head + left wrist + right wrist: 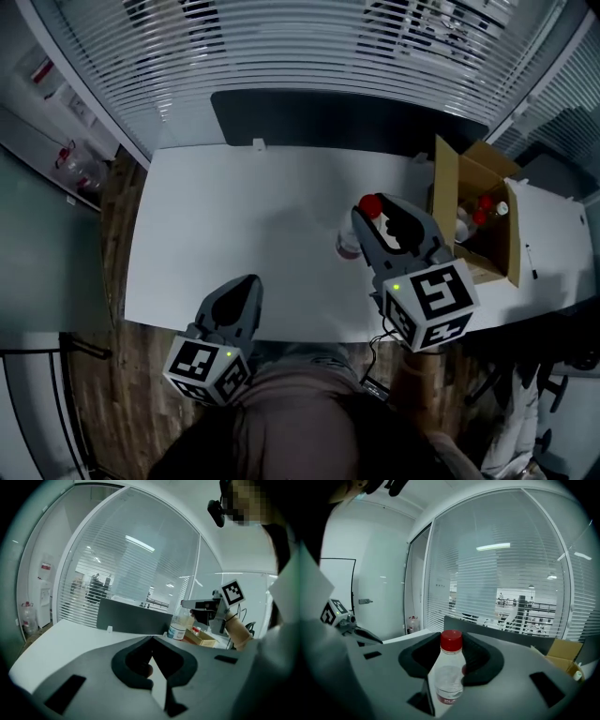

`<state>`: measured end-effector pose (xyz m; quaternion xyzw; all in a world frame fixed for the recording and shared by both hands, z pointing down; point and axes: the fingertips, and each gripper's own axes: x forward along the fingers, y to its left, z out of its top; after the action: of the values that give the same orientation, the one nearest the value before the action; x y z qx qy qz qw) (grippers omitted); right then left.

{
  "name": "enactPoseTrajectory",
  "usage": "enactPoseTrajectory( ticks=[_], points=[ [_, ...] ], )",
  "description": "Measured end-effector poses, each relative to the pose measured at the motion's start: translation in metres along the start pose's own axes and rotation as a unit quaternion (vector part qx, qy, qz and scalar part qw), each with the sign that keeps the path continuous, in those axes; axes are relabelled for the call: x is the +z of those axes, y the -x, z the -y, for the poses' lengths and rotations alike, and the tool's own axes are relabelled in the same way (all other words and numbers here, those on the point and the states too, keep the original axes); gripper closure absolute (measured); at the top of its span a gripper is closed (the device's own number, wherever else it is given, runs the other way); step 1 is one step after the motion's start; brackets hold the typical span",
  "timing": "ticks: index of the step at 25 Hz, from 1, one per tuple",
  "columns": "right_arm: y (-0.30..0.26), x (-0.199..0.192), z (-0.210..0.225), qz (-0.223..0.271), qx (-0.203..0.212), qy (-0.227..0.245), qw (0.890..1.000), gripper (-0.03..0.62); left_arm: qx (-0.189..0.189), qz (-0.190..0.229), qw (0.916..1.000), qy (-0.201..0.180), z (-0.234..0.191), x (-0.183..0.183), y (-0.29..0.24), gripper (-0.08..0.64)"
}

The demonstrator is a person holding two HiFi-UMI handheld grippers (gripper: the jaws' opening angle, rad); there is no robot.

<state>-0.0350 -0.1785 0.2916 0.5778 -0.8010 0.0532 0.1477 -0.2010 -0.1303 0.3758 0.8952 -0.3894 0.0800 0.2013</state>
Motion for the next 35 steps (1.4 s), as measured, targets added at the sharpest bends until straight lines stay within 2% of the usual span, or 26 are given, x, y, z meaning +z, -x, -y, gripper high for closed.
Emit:
enactPoseTrajectory(
  ticks=[19, 24, 35],
  points=[
    [-0.083, -0.030, -0.064, -0.003, 0.058, 0.001, 0.998, 0.433, 0.051, 0.018, 0.9984, 0.013, -0.046, 0.009, 0.028, 0.552],
    [-0.103, -0.039, -0.080, -0.002, 0.070, 0.005, 0.998, 0.433, 0.055, 0.027, 0.9980, 0.013, -0.059, 0.004, 0.034, 0.552],
    [-0.134, -0.066, -0.109, -0.006, 0.090, 0.014, 0.996, 0.433, 0.074, 0.012, 0.9971, 0.014, -0.078, 0.001, 0.046, 0.552]
  ],
)
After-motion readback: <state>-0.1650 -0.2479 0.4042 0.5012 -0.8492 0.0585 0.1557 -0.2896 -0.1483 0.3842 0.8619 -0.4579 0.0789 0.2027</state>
